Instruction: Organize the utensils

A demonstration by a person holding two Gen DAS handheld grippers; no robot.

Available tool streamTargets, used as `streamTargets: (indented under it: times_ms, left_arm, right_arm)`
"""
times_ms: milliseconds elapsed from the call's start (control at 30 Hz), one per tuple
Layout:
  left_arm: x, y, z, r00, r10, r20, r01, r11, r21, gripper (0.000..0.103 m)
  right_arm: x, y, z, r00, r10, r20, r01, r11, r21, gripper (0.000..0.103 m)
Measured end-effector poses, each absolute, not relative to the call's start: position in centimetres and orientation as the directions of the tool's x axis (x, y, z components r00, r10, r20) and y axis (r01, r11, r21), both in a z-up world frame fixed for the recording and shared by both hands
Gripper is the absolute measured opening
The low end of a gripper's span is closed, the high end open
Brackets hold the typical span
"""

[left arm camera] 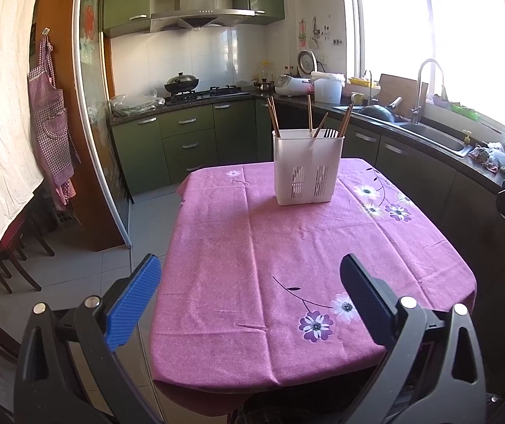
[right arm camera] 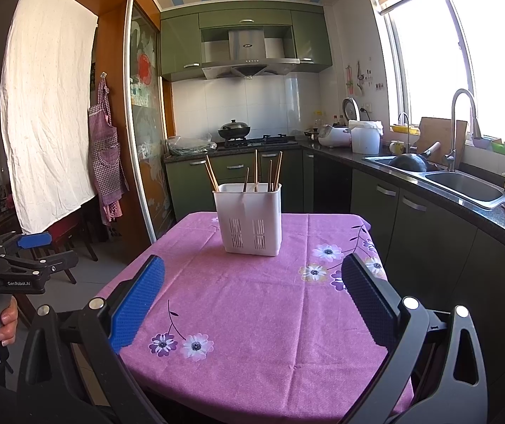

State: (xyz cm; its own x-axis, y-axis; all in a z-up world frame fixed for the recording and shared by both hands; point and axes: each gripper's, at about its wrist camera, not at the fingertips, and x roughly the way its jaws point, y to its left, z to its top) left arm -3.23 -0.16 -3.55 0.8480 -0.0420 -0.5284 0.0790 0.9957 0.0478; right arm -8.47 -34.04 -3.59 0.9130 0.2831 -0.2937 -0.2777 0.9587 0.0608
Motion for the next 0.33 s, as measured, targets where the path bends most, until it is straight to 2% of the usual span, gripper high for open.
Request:
streamTargets:
  times_ms: [333]
  left_arm:
    - [-0.8, 0.4, -4.6, 0.815, -0.050, -0.577, 0.062, 0.998, 0.001, 0.096]
  right_arm:
    - [-7.5, -33.7, -4.5, 0.907, 0.266, -0.326, -0.258, 0.964, 0.070, 0.099]
